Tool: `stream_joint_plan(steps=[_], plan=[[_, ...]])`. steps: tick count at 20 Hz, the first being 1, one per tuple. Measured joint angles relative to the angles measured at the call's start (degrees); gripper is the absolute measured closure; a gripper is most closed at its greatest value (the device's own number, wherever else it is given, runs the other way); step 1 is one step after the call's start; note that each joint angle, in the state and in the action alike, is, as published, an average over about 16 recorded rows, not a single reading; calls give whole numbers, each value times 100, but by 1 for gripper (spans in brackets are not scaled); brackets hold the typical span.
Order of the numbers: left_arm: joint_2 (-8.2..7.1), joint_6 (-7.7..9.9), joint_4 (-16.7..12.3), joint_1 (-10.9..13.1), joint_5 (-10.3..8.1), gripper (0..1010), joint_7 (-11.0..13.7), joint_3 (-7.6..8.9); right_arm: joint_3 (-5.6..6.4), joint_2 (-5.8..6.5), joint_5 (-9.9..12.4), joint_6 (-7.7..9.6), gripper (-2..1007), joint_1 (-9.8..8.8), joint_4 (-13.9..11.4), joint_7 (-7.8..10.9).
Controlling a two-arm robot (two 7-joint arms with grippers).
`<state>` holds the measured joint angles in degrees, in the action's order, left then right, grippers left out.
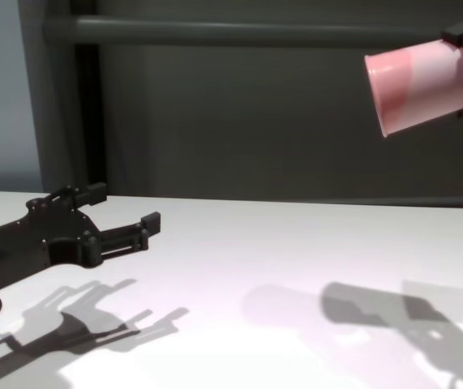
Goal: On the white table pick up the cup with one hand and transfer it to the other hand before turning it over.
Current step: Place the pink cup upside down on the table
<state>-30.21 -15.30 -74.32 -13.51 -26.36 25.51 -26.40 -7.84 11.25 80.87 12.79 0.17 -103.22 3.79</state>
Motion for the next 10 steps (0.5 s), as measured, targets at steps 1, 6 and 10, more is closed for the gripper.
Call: stream_joint_plan(steps=[1,6,10], plan=[[0,0,0,0,0,7,0,0,-29,53,-100,-38,236,17,-31,-42],[-1,1,-1,-2,-1,7,0,-2,-231,310,-639,-197,236,136,-171,-261],[-1,1,-1,-4,-1,7,0,-2,-462,524,-1107,-274,236,272,-265,-460]])
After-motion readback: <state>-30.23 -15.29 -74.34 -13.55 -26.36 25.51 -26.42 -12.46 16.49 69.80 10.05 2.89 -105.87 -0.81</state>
